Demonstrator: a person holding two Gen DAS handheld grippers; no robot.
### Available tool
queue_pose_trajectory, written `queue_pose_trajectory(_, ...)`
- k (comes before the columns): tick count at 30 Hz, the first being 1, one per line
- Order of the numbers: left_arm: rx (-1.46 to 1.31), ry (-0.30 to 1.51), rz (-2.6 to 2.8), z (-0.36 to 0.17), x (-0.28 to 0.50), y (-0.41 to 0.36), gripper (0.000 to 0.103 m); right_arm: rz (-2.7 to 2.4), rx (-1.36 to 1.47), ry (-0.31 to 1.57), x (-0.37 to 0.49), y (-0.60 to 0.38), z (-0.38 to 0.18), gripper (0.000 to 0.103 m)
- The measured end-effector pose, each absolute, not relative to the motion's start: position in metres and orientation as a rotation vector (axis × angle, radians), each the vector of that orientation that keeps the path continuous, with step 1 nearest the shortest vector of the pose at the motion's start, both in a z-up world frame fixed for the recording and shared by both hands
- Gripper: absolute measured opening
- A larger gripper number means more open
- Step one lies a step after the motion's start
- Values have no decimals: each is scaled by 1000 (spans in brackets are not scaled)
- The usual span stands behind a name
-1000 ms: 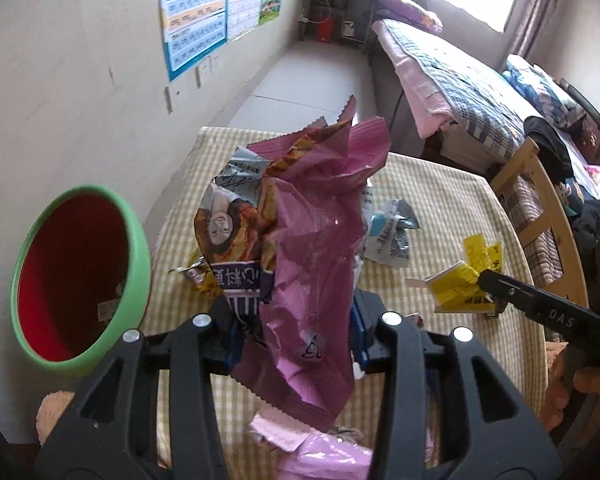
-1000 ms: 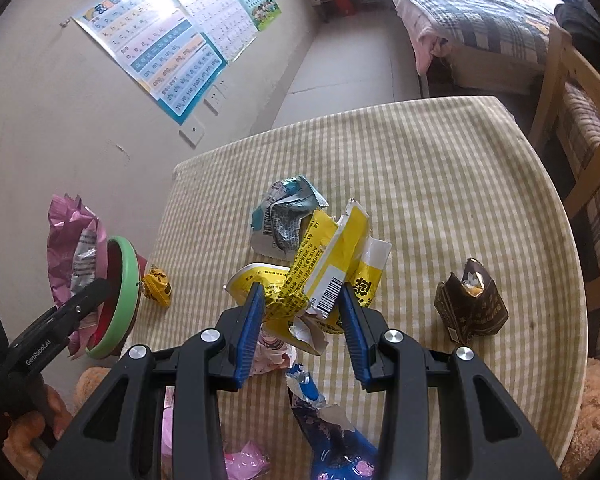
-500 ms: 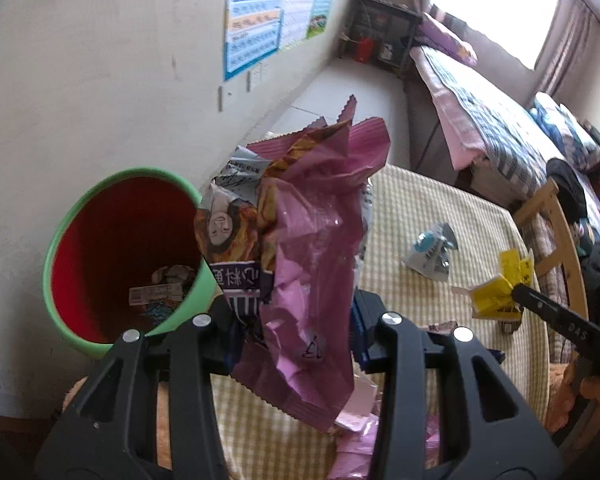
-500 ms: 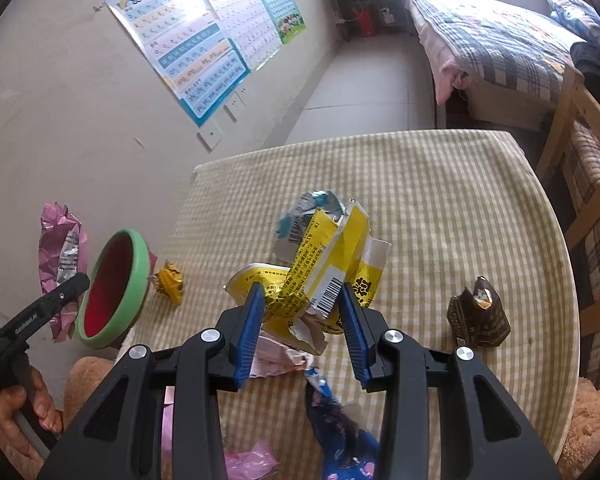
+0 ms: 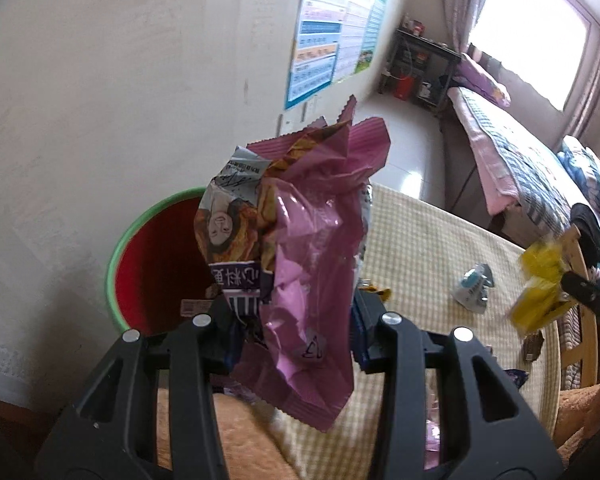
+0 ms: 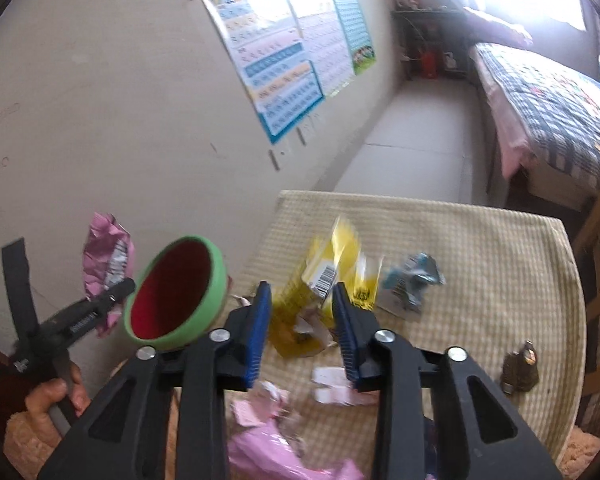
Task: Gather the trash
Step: 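Carry the pink and yellow wrappers over the green bin with both grippers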
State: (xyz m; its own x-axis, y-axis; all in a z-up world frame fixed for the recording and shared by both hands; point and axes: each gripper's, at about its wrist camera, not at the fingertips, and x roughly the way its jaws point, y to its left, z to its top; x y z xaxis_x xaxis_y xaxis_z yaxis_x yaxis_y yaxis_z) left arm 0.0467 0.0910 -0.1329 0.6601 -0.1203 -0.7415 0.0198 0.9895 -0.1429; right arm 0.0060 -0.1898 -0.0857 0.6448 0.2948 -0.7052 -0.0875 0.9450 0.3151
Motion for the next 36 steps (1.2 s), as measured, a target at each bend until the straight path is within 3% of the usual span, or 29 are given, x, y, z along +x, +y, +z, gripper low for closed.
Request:
queue_pose_trajectory(7,-154,862,-55,-139,44,120,41,243,148,910,24,-149,-100,26)
queue_pose_trajectory(8,-160,870,-52,-141,43,123,41,224,145,925,25,-152,-105,29)
queue_pose_trajectory(10,-164,875,-49,-144,40,127,41,159,173,967,26,-165,-122,62)
queue_pose_trajectory(15,-179,903,-57,-156,41,126,41,144,305,1116,35,-173,-168,63)
queue_pose_trajectory(20,-161,897,-83,-154,39,120,41,186,121,1208,39,-131,-207,63)
queue_pose_trajectory(21,-159,895,-82,-153,39,120,41,193,99,1229,40,-125,-216,53)
queue_pose_trajectory(22,-160,895,-81,-152,38,121,41,200,86,1248,39,-122,-222,26)
queue_pose_trajectory(24,-160,895,-76,-152,38,123,41,215,95,1271,36,-120,-230,18)
queue_pose_trajectory(36,-183,898,-44,-159,43,133,41,315,100,1054,38,-96,-156,14)
